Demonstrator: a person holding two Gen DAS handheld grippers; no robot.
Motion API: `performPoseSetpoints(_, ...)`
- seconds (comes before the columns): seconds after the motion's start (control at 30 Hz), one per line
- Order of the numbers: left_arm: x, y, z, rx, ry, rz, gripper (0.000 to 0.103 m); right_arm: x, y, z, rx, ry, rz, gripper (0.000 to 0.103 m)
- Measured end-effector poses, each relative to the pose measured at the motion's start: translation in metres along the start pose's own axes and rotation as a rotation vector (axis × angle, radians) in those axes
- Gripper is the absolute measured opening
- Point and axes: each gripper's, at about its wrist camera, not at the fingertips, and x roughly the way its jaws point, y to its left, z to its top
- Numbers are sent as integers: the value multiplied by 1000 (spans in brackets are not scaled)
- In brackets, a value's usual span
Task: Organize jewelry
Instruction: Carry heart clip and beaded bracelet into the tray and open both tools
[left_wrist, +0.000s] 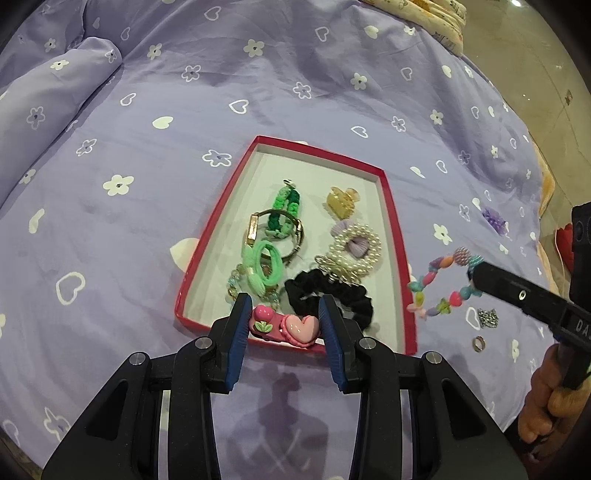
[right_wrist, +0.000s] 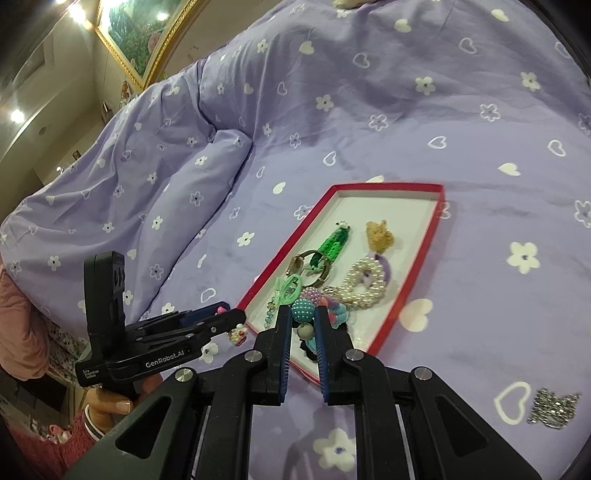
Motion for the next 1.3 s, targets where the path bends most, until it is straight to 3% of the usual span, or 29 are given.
performPoseSetpoints(0.33,22,11,16,13,14,32,35,45,12,7,11,54,61,12)
performPoseSetpoints(0.73,74,15,13,15,94,70,36,85,-27,-12,20,162,-83,12)
performPoseSetpoints(1.3,79,19,11,0,106,79,37,99,-20,-18,-73,200,-154,14)
